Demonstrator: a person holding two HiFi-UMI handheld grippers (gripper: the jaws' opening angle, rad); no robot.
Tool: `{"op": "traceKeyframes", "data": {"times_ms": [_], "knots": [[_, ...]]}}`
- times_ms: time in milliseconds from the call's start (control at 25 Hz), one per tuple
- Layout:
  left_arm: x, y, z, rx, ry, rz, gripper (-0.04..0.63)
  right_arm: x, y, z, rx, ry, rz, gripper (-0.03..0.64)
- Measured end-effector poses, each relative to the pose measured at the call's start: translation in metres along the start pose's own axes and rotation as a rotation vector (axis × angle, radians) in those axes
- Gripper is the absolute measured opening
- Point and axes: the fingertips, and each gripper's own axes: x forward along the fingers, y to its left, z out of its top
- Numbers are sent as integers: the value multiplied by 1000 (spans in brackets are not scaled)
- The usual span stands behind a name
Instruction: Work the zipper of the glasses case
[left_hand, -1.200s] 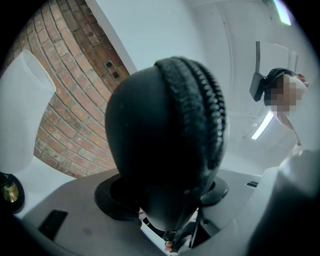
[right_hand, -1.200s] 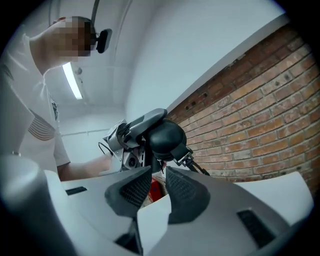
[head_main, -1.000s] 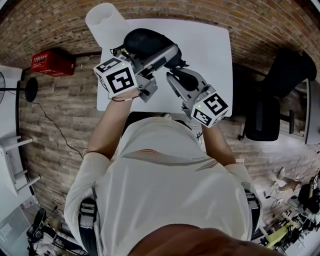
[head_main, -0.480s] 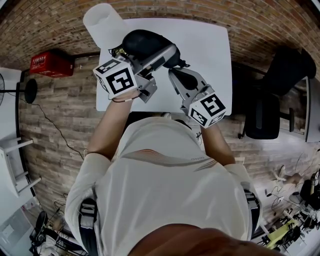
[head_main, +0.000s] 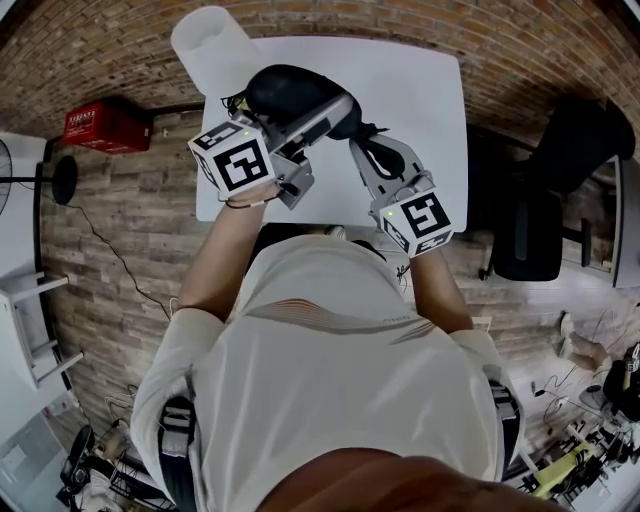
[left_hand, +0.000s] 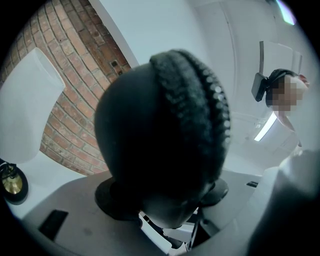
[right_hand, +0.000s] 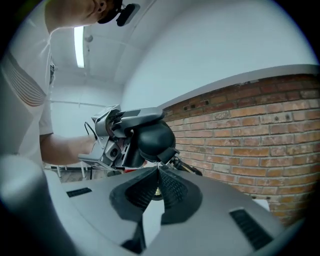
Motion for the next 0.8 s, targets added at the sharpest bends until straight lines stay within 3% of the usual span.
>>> {"op": "traceKeyframes", "data": {"times_ms": [280, 600, 800], "knots": [[-7, -6, -15, -33, 97, -70, 290, -5, -11, 7, -193, 16, -68, 55], [-4, -17, -57, 20, 339, -176, 290, -12, -14, 2, -487, 85, -88, 58], [-5, -22, -82, 61, 471, -215, 290, -14, -12, -7, -570, 101, -84, 60]]}}
